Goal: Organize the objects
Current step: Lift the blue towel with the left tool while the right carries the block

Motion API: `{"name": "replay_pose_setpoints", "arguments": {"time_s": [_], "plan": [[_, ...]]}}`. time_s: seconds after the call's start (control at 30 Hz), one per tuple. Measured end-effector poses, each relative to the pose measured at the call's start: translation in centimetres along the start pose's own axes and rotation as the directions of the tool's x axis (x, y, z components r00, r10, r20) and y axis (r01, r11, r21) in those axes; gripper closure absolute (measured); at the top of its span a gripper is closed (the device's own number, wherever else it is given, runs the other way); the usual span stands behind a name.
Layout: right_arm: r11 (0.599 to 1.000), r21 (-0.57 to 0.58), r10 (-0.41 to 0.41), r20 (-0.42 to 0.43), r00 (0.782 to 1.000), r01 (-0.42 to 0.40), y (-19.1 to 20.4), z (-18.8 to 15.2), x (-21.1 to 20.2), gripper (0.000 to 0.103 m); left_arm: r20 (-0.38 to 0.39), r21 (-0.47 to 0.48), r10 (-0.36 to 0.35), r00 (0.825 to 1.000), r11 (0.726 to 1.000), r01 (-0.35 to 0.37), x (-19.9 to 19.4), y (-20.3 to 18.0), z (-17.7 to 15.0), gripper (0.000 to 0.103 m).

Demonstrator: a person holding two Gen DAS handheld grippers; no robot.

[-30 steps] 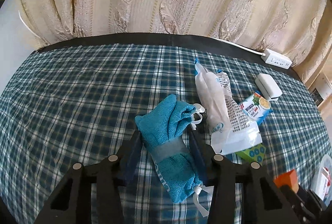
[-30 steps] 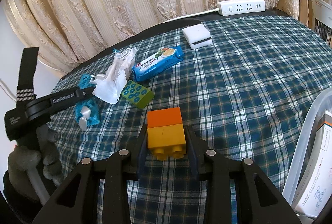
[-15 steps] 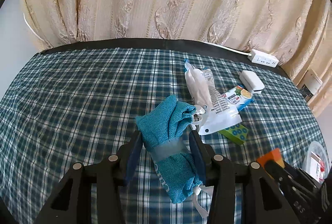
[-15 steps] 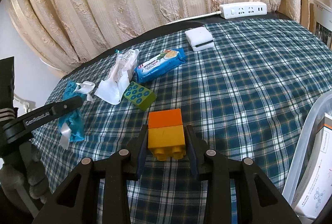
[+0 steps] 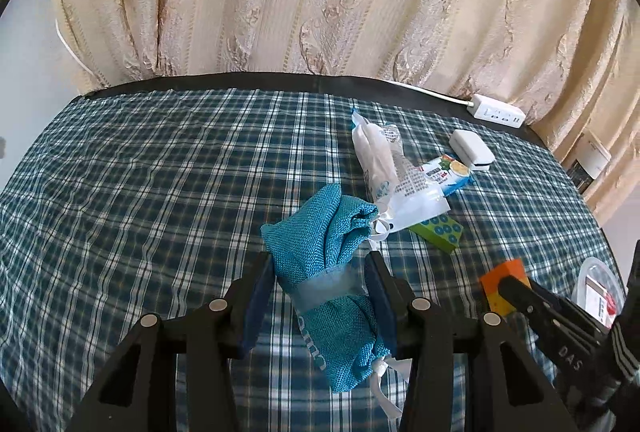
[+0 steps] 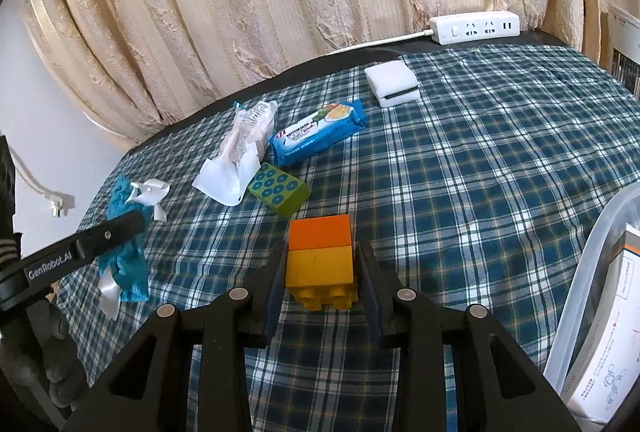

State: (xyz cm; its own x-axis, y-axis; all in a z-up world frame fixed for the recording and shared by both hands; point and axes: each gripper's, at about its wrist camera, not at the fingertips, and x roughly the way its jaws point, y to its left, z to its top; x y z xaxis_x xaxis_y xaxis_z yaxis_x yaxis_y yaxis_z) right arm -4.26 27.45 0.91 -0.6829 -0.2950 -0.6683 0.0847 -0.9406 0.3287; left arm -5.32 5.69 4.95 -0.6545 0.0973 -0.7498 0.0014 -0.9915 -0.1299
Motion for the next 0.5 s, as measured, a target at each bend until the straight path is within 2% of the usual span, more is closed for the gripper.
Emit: {"name": "replay_pose_setpoints", "arguments": {"time_s": [0.5], "plan": [[0.999,0.039,-0.003,0.074,0.997,0.0,-0.4,0.0,-2.4,0.068,0.029,0.028,-0.042,0.999,0.999,0.041,-2.7,-0.9,-1.5,0.054]]}}
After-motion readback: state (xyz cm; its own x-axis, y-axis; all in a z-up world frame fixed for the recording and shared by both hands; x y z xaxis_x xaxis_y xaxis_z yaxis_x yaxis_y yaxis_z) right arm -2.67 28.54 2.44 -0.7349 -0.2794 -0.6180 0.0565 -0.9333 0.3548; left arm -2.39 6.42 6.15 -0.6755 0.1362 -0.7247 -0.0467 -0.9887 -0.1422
